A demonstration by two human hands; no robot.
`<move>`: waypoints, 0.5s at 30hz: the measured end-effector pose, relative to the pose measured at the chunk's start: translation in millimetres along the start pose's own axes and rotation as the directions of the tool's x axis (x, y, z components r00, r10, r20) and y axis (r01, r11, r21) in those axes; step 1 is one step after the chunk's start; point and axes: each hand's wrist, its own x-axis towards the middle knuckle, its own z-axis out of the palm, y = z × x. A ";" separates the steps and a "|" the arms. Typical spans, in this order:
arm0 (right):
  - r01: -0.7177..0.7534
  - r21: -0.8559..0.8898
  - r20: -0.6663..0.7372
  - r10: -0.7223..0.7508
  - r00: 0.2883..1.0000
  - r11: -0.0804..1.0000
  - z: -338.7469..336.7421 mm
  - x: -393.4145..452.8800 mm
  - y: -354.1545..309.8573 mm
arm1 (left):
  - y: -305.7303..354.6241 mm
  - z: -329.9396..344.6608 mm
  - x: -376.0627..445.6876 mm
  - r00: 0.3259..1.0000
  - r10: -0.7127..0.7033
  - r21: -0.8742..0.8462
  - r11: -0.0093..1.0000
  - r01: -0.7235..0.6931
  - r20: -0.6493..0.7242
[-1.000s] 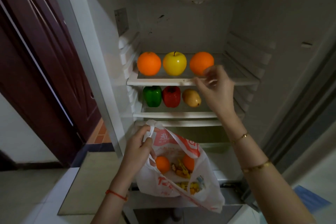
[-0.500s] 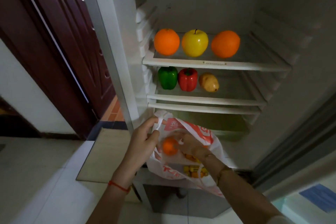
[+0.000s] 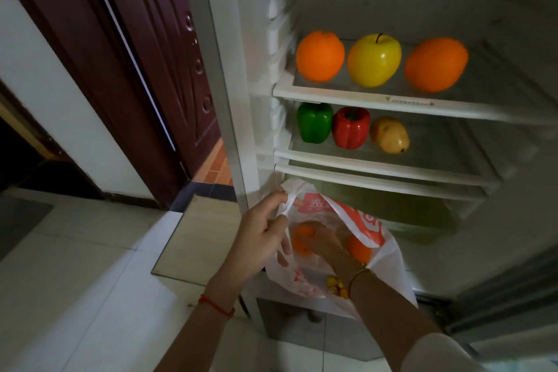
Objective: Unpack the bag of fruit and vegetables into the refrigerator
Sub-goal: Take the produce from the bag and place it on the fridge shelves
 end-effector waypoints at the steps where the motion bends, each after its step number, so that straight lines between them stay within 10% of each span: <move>1: -0.032 0.013 -0.015 0.033 0.999 0.999 0.5 0.6 -0.8 | -0.1 0.1 1.5 1.000 -0.001 0.002 1.000 0.001 0.002; 15: 0.084 0.558 -0.126 -0.016 0.992 0.826 -102.6 -90.1 -4.5 | 13.0 22.3 16.6 0.996 0.058 0.000 0.998 -0.058 0.062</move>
